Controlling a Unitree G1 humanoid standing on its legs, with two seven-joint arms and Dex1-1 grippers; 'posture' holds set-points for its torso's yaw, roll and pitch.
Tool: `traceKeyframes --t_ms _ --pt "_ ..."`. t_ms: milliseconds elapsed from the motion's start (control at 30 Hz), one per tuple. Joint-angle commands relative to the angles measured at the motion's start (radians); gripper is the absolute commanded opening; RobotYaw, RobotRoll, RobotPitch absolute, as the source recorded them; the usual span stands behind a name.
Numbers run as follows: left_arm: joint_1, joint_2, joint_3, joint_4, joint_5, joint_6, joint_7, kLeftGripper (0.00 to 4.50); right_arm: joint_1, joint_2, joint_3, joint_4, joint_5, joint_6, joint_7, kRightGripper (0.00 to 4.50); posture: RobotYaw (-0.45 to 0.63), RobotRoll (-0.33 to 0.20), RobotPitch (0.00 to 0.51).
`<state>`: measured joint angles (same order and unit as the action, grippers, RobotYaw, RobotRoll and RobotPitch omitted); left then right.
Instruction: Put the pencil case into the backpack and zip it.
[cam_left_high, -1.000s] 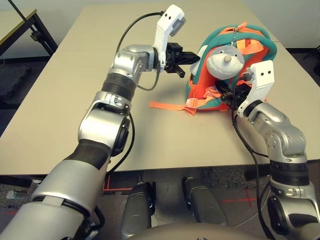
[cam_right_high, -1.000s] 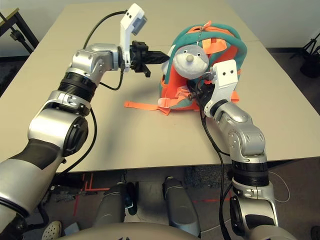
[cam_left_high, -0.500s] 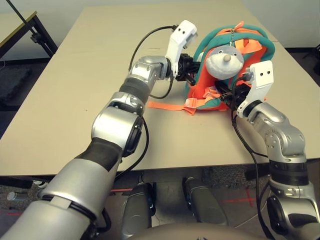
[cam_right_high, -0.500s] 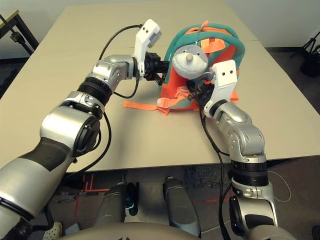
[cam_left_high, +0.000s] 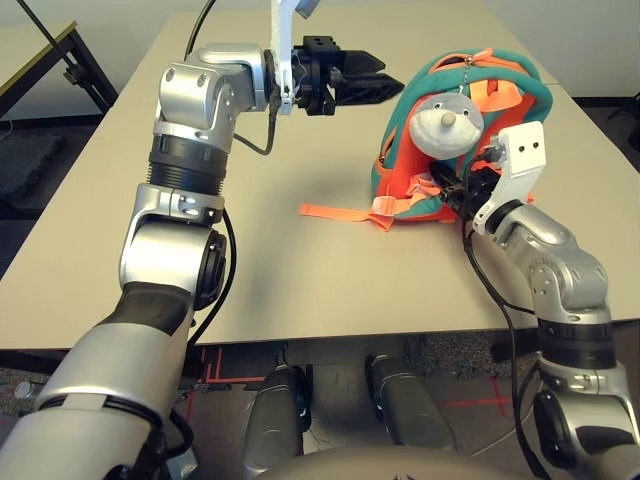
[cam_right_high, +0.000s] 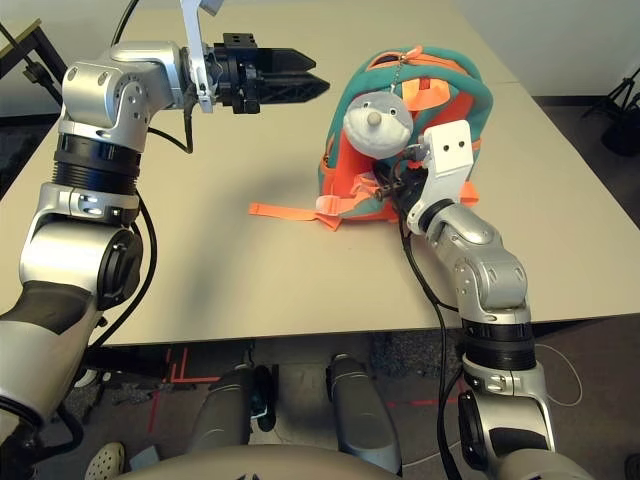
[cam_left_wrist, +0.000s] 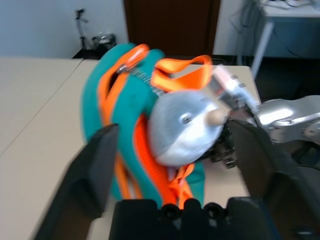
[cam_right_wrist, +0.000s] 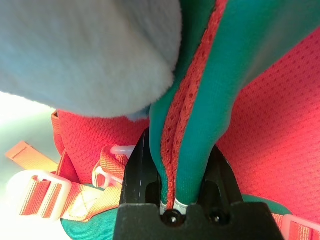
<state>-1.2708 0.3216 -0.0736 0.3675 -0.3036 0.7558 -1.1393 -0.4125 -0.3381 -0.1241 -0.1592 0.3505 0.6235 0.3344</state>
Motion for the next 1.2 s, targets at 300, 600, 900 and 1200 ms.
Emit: traceKeyframes --t_ms 300,600,900,1200 --pt "0.004 -0.104 -0.129 0.156 0.079 -0.156 0.050 4.50 0.016 0.013 0.016 0.008 -0.008 0.012 -0.008 0.55 -0.23 0.000 0.091" --pt "-0.053 -0.188 -0.132 0.379 0.141 -0.286 0.103 4.50 0.018 0.012 0.013 0.001 -0.008 0.013 -0.018 0.55 -0.25 0.000 0.088" --pt "-0.052 -0.199 -0.129 0.382 0.133 -0.278 0.062 1.98 0.020 0.019 0.019 0.000 -0.010 0.011 -0.025 0.55 -0.25 0.000 0.092" --pt "-0.058 -0.188 -0.063 0.355 0.073 -0.212 0.047 0.29 0.013 0.027 0.026 0.018 -0.014 0.001 -0.023 0.55 -0.23 0.000 0.095"
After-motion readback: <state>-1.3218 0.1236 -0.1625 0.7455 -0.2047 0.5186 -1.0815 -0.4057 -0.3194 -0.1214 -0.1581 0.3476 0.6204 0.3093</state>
